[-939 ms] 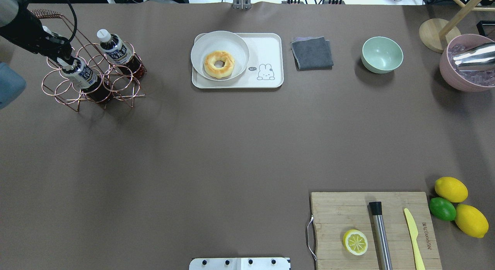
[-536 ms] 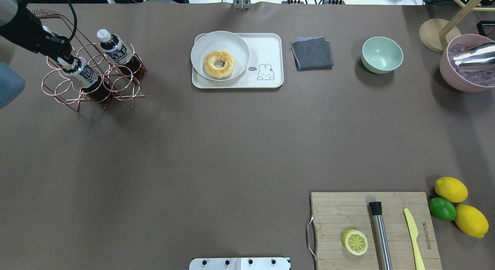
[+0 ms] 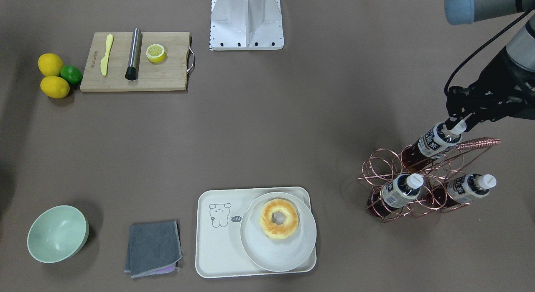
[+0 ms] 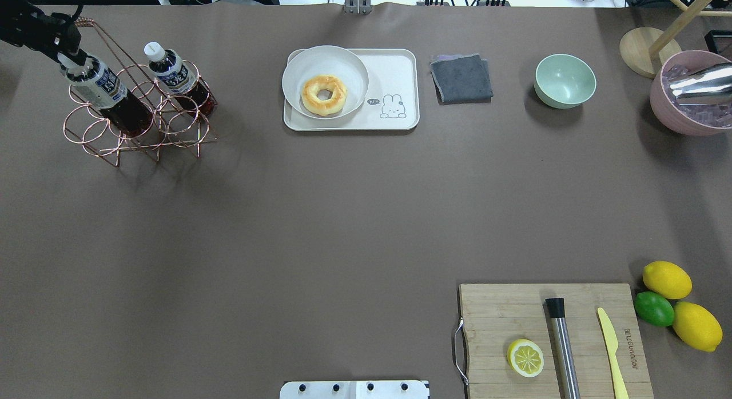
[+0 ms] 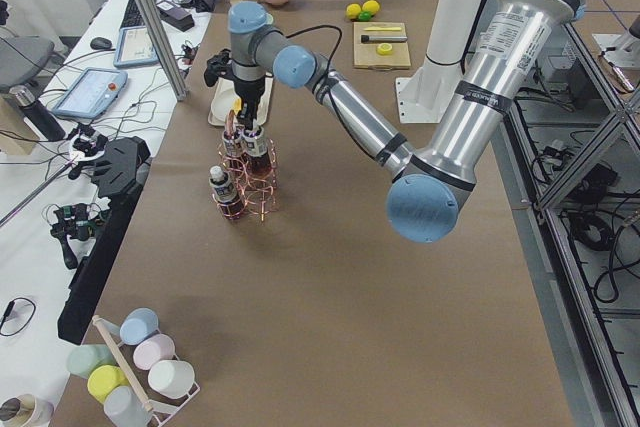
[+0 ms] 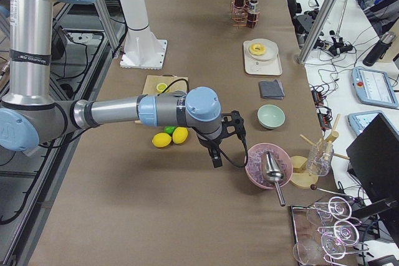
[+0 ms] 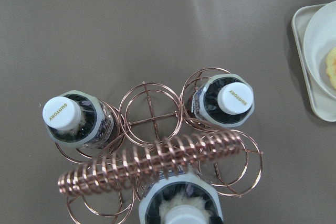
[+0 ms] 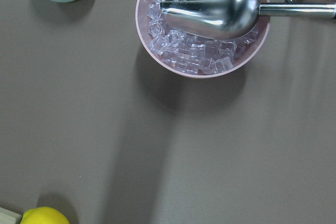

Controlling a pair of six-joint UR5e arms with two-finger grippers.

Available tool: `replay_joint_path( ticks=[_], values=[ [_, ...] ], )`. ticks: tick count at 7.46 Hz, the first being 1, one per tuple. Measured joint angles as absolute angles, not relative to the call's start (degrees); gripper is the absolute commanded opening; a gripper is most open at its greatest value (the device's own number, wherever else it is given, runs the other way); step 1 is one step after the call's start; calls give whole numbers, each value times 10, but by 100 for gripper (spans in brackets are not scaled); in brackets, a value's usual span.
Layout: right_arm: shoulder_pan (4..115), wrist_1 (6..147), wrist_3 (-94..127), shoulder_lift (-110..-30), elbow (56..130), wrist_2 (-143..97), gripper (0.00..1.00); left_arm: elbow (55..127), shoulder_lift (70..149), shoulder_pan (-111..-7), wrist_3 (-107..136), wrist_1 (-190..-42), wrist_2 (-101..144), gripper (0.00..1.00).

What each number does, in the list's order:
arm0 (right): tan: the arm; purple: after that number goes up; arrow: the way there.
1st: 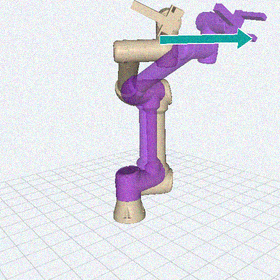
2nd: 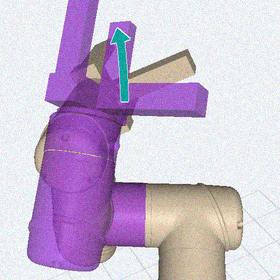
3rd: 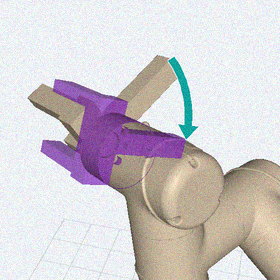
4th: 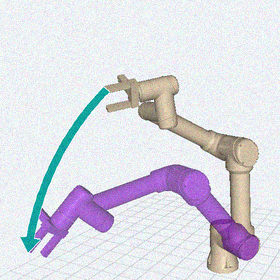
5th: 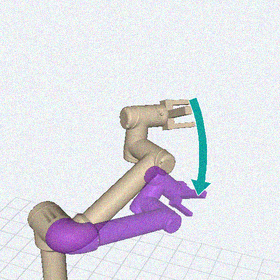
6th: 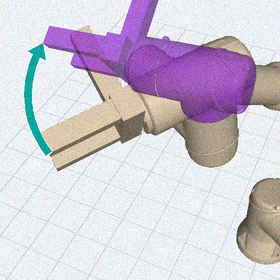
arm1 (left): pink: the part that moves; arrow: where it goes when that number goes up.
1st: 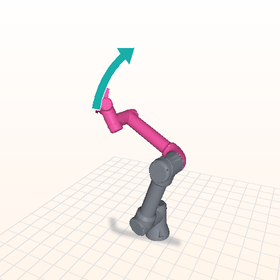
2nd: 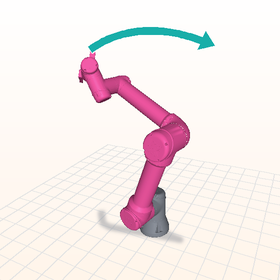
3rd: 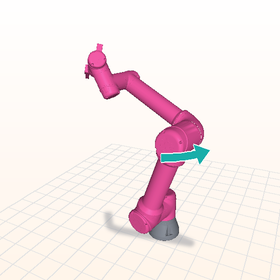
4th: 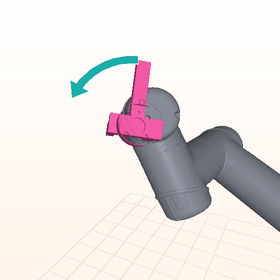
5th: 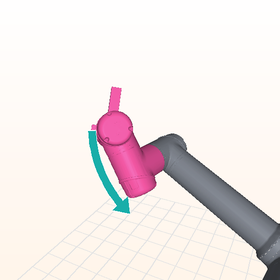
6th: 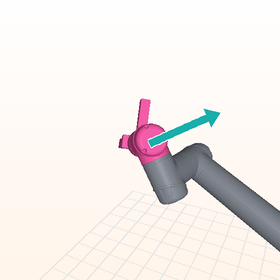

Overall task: Place tea on tray
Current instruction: 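Lift the bottle out of the rack with the left gripper toward the table center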

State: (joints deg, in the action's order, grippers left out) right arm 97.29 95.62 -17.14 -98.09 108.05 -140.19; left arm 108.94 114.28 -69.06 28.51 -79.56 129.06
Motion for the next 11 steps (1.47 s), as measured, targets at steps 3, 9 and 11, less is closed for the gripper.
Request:
replay_joint_path(
  ticks=[3, 9, 11],
  values=[
    [973, 957, -171, -982, 1080, -1402, 100, 1155, 1220, -703, 260, -611, 1287, 0],
    [965, 957, -152, -978, 1082, -1411, 100, 1145, 1389, -426, 628, -591, 1137, 0],
    [962, 957, -149, -979, 1081, -1410, 100, 1102, 1416, -341, 696, -633, 1068, 0]
  ],
)
